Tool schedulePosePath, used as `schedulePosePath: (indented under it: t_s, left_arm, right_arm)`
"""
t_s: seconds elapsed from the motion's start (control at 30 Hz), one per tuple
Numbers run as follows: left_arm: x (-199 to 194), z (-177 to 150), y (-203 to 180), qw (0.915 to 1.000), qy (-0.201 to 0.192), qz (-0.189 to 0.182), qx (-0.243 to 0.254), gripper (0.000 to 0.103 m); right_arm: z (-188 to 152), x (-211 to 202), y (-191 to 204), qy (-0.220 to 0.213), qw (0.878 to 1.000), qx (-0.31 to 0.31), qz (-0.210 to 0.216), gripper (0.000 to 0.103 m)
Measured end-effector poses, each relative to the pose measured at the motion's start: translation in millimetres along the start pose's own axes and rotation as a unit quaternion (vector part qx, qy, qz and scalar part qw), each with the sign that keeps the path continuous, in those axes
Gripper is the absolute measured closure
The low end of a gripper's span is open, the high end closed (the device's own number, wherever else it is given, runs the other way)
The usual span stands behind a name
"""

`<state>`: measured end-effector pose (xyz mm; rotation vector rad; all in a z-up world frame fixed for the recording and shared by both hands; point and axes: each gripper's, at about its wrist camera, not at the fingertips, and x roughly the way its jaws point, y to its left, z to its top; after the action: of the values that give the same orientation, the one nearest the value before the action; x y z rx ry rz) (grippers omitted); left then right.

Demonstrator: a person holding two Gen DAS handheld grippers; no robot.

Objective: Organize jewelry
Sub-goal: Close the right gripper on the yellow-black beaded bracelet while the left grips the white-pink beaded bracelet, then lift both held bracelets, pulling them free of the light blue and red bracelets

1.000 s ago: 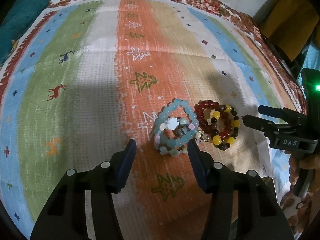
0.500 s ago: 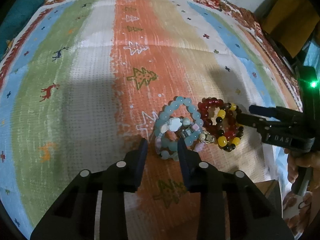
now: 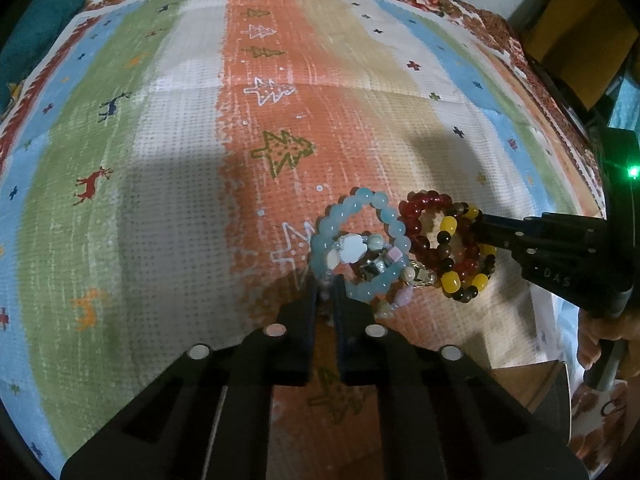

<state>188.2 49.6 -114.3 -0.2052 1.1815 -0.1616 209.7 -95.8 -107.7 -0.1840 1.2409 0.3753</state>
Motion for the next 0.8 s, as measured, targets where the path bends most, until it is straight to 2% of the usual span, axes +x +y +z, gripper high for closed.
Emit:
schedulePosePath:
  t_s: [0.37,0.8]
  left_arm:
    - [-26,0,-1,0.9995,-0.024,-0.014,-0.013,0.096]
    - [-58,-2,-8,0.9978,-0.052,-0.036,-0.020,0.096]
  right_arm:
    - [0,-23,-1,-0.030,1.000,0.006,0.006,0.092]
    - [-12,-63,21,-0.065,0.997,-0.028,0.019,0.092]
